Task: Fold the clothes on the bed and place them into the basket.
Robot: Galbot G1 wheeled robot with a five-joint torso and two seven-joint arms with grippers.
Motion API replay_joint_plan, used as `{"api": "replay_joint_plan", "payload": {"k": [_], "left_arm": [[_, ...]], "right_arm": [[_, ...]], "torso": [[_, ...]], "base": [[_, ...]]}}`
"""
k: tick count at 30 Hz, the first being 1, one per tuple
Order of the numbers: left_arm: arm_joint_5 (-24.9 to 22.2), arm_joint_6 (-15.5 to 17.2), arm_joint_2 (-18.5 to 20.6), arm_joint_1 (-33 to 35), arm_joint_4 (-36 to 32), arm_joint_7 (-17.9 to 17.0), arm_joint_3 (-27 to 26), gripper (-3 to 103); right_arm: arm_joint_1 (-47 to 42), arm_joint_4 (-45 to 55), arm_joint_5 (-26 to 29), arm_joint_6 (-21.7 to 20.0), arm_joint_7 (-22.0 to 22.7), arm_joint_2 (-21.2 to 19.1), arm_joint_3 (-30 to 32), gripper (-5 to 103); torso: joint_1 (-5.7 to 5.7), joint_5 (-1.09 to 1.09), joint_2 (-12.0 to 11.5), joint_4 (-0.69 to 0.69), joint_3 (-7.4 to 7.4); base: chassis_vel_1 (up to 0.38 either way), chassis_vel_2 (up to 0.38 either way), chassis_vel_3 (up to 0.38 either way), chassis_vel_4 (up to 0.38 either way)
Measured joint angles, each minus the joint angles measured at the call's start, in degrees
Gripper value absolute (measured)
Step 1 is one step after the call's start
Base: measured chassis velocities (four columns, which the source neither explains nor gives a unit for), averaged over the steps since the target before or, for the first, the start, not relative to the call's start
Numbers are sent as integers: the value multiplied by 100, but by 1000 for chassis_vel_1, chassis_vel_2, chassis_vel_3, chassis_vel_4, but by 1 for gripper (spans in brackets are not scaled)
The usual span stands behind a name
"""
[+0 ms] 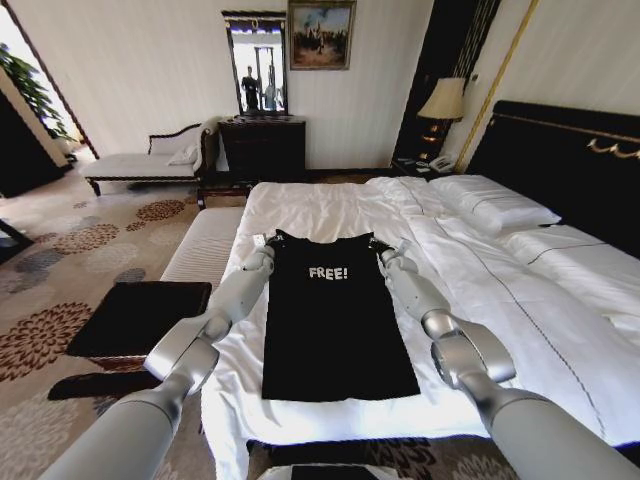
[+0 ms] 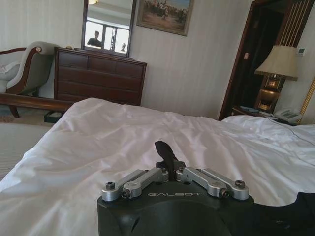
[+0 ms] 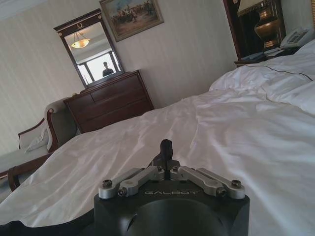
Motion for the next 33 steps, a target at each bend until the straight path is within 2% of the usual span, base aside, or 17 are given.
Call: {"api": "replay_joint_plan", "payload": {"k": [8,11,12,15,20,22,26,27,30,33], "left_arm": [[315,-59,-17,389,-304,-171,-287,2],[481,-109,117,838,-925,-277,-453,2],[481,-109,117,838,-925,-277,-453,2],[435,-122,379,1388,-1784,-423,-491,2],[464,-418,542,2059,-2527,-603,-554,2],[469,-448,598,2207,-2701,-640,-563,2],[369,-460,1016,2978,-3717,-861,-582,2],[369,-460,1016,2978,-3717,-861,-582,2],[376,-464,1251,3485,-4308,-958,-636,2],[443,-485,1411,3878,-4755,-1022,-739,2]], "right_arm": [[-261,326,-455,273,67,-29,9,0],[-726,898,-799,492,160,-147,-14,0],[-726,898,-799,492,160,-147,-14,0],[-1431,1544,-1101,695,226,-242,-3,0],[-2268,2358,-1452,905,272,-305,77,0],[-2426,2564,-1489,926,309,-322,97,0],[-3066,3460,-1519,932,538,-428,222,0],[-3066,3460,-1519,932,538,-428,222,0],[-3595,4160,-1522,908,682,-547,351,0],[-4093,4659,-1523,896,722,-631,478,0]], "torso": [[0,-1,1,0,0],[0,-1,1,0,-1],[0,-1,1,0,-1],[-1,2,1,-1,0],[-2,-1,1,-1,-1],[-2,-2,1,-1,-1],[-2,-1,1,1,-1],[-2,-1,1,1,-1],[-3,-3,2,2,-2],[-3,1,1,-2,-2]], "base": [[0,0,0,0],[0,0,0,0],[0,0,0,0],[0,0,0,0],[0,0,0,0],[0,0,0,0],[0,0,0,0],[0,0,0,0],[0,0,0,0],[0,0,0,0]]}}
